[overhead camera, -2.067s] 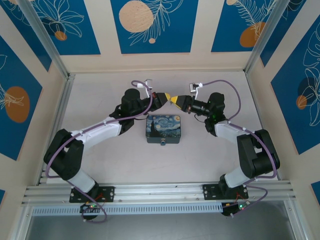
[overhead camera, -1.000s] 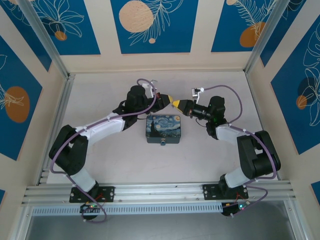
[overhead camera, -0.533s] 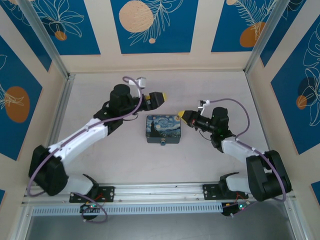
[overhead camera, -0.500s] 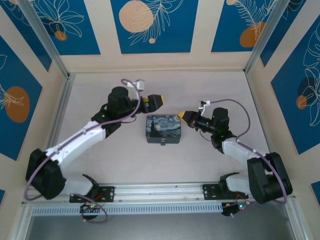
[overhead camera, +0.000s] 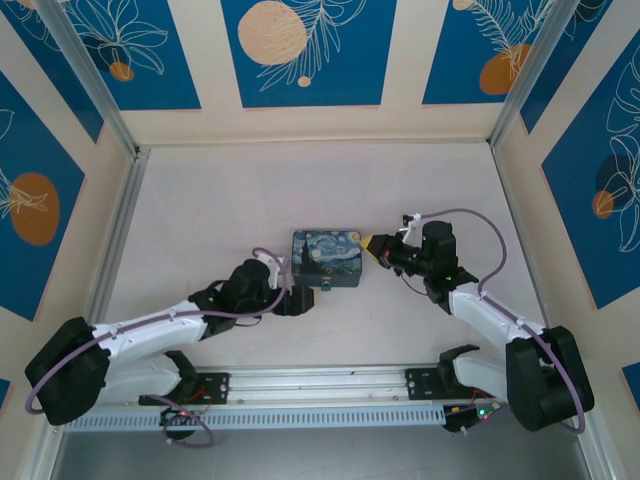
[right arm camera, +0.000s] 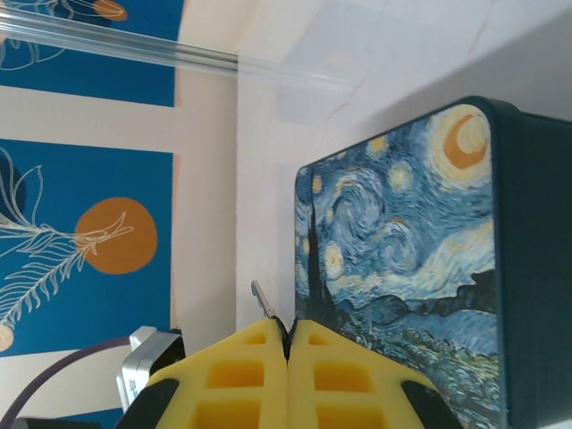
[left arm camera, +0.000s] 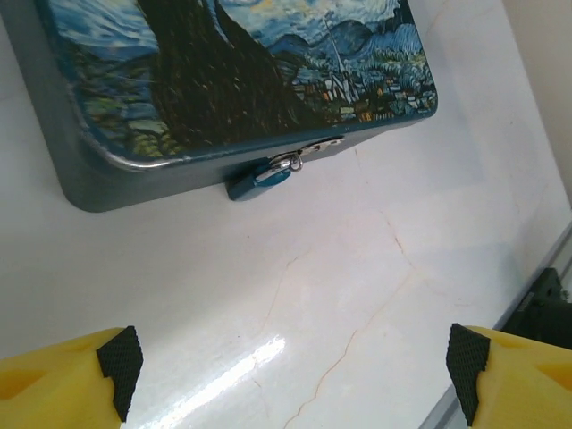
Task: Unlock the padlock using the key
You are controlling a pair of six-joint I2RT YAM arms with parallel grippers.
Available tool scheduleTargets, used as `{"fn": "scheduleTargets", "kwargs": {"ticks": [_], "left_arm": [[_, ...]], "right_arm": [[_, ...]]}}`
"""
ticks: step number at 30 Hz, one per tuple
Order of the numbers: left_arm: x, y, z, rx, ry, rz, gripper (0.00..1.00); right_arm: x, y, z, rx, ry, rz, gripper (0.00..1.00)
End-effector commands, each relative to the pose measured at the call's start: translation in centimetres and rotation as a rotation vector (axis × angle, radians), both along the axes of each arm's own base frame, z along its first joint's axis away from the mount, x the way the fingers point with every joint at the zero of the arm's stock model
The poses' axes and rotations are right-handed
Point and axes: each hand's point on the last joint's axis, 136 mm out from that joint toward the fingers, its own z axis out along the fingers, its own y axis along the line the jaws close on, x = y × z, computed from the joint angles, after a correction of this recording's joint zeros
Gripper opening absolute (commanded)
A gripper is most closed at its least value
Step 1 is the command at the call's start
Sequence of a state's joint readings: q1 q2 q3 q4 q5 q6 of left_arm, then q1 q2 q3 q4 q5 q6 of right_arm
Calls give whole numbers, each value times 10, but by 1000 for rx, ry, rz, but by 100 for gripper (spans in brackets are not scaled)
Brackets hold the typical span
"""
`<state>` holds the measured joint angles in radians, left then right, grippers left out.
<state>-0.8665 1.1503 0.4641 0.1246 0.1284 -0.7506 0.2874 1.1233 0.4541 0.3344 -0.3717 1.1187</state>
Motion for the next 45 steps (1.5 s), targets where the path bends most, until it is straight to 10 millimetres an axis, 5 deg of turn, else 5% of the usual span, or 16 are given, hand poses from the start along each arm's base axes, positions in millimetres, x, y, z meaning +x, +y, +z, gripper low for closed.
{"fn": "scheduleTargets", "kwargs": {"ticks": [1,8,16,26,39,45], "left_arm": [[10,-17,-5,2,-83,15,89],[8,-43,-35,55,-131,-9,87],[29,-39,-38,83,-279,76,85],[36,-69,-54,68,-275,14,83],[51,-115,-37,-97,-256,-53,82],[65,-120,-31,-188,-214,-33,83]], "right_arm": [[5,3,5,-47,-3,6,0],[4,14,-2,-46,31,48,0],[5,20,-8,-36,39,60,0],[15,22,-24,-51,61,59,0],[36,17,-41,-61,97,53,0],[40,13,-48,-57,112,42,0]]}}
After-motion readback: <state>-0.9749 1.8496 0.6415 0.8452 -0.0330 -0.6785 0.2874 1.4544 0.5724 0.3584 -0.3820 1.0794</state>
